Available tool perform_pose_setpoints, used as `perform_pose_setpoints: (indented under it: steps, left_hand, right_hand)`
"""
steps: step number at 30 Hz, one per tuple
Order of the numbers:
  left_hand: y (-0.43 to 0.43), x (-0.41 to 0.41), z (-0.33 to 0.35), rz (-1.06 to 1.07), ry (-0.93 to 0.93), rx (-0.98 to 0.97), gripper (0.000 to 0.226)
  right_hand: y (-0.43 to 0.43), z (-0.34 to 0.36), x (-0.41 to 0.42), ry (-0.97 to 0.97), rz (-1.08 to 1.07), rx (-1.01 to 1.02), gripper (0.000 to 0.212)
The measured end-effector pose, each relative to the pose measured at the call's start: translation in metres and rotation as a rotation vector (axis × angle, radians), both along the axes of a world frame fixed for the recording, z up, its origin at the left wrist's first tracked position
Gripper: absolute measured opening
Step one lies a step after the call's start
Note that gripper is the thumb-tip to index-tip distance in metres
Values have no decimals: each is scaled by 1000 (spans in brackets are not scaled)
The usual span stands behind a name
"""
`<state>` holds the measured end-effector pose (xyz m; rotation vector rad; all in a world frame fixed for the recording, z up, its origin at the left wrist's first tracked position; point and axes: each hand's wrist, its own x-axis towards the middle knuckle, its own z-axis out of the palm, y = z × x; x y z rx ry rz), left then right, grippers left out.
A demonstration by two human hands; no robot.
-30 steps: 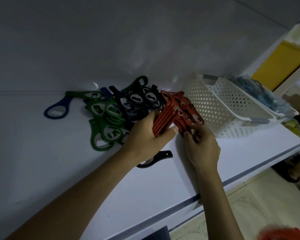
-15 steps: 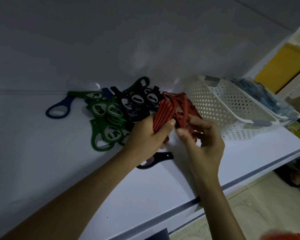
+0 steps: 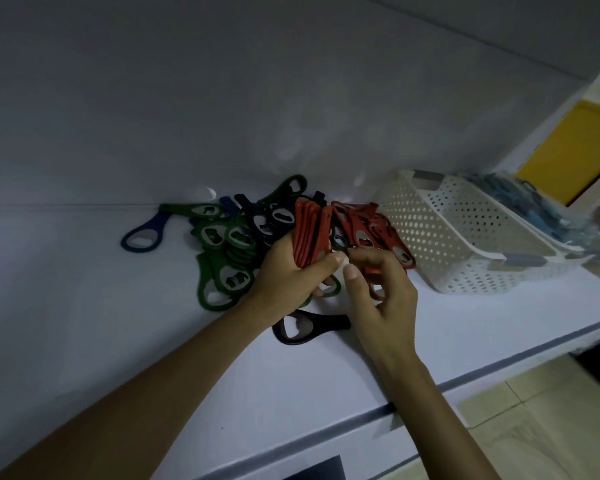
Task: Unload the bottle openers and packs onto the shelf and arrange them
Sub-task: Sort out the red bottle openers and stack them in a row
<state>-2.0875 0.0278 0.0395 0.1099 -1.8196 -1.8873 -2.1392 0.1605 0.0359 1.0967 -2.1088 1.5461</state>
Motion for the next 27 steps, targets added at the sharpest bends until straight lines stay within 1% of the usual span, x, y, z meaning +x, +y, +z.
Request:
perform_pose_setpoints:
  steps: [2, 3, 5, 6, 7, 8, 9, 10, 11, 12, 13, 14, 15, 16, 17, 19, 21, 22, 24, 25, 27]
  left_hand:
    - [0, 3, 5, 9, -23, -59, 17]
    - [1, 5, 8, 1, -35, -99, 20]
    - [4, 9, 11, -32, -78, -205, 21]
    - [6, 12, 12, -45, -114, -298, 22]
    - [8, 17, 13, -53, -145, -410, 26]
    - [10, 23, 15, -61, -149, -490, 27]
    - [9, 30, 16, -70, -143, -496, 25]
    - [6, 38, 17, -82, -146, -439, 21]
    - [0, 47, 18, -95, -173, -353, 20]
    - [-7, 57, 19, -117, -206, -238, 26]
    - [-14, 69, 19, -138, -234, -85, 34]
    - [-22, 80, 18, -145, -243, 110, 39]
    - [-28, 90, 18, -132, -217, 349, 43]
    - [-33, 99, 18, -96, -149, 591, 47]
    - [-37, 108, 19, -31, -64, 779, 49]
    - [-40, 120, 25, 90, 88, 1013, 52]
    - [-42, 129, 32, 106, 229, 1189, 54]
    - [-45, 134, 35, 131, 263, 1235, 52]
    - [-55, 144, 38, 219, 269, 1235, 51]
    - [-60, 149, 37, 257, 268, 1218, 50]
    - [-71, 159, 37, 300, 293, 1196, 48]
  right_hand:
    - [0, 3, 2, -100, 18, 18, 41]
    - [-1, 6, 2, -144, 65, 44, 50]
    - [-2, 15, 2, -290, 226, 70, 68]
    - [-4, 22, 2, -375, 300, 58, 69]
    - [-6, 30, 4, -450, 352, 44, 61]
    - [-10, 37, 7, -512, 388, 37, 48]
    - [-15, 43, 11, -552, 413, 39, 36]
    - [-21, 47, 17, -577, 427, 37, 26]
    - [-28, 50, 24, -599, 437, 20, 22]
    - [-36, 52, 31, -621, 449, -13, 21]
    - [-46, 55, 39, -647, 463, -61, 21]
    - [-57, 58, 48, -680, 477, -124, 21]
    - [-68, 61, 56, -724, 491, -194, 21]
    - [-79, 63, 64, -775, 508, -259, 20]
    - [-91, 65, 73, -817, 532, -305, 19]
    - [-114, 65, 97, -829, 568, -310, 14]
    - [-134, 60, 123, -785, 590, -279, 10]
    - [-142, 59, 134, -758, 602, -259, 14]
    - [-154, 59, 148, -715, 618, -191, 19]
    - [-159, 61, 153, -706, 633, -151, 16]
    - [-169, 64, 161, -716, 684, -114, 3]
